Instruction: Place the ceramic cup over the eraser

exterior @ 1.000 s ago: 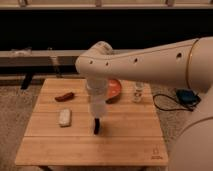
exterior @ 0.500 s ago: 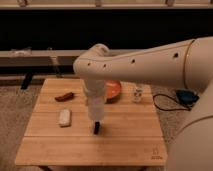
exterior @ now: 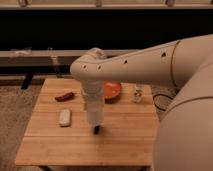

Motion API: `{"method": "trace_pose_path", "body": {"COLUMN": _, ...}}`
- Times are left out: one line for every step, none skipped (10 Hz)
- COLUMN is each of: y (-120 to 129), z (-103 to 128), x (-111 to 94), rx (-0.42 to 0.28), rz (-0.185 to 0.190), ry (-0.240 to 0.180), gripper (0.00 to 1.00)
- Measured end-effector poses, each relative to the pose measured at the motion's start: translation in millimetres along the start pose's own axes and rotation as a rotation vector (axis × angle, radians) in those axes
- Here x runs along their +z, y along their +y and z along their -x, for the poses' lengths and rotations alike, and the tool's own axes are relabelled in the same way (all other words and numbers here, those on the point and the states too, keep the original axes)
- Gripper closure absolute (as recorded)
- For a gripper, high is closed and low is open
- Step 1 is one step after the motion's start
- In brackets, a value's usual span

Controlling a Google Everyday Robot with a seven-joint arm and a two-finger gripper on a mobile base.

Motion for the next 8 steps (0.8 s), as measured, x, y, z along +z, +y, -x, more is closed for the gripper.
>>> {"method": "trace_pose_path", "body": {"y": 0, "z": -2, "x": 2, "rx": -0.001, "rz": -0.002, "ry": 0.009, "gripper": 1.0}}
{"method": "trace_pose_path", "body": {"y": -1, "z": -3, "x": 4, "rx": -0.001, "rz": -0.004, "ry": 0.013, "gripper": 1.0}}
{"method": "trace_pose_path", "body": {"y": 0, "z": -5, "x": 8, "rx": -0.002, "rz": -0.005, "ry": 0.023, "gripper": 1.0}}
{"method": "trace_pose_path", "body": {"y": -1, "z": -8, "x": 15, "rx": -0.001, "rz": -0.006, "ry": 0.036, "gripper": 1.0}}
{"method": "trace_pose_path", "body": {"y": 0, "z": -8, "x": 21, "rx": 0.001, "rz": -0.003, "ry": 0.043, "gripper": 1.0}}
{"method": "trace_pose_path", "body": {"y": 1, "z": -10, "x": 32, "rx": 0.006, "rz": 0.004, "ry": 0.053, "gripper": 1.0}}
{"method": "trace_pose_path", "body": {"y": 0, "z": -11, "x": 42, "rx": 0.013, "rz": 0.014, "ry": 0.058, "gripper": 1.0}}
{"method": "trace_pose_path", "body": {"y": 1, "z": -12, "x": 50, "rx": 0.017, "rz": 0.025, "ry": 0.055, "gripper": 0.99}}
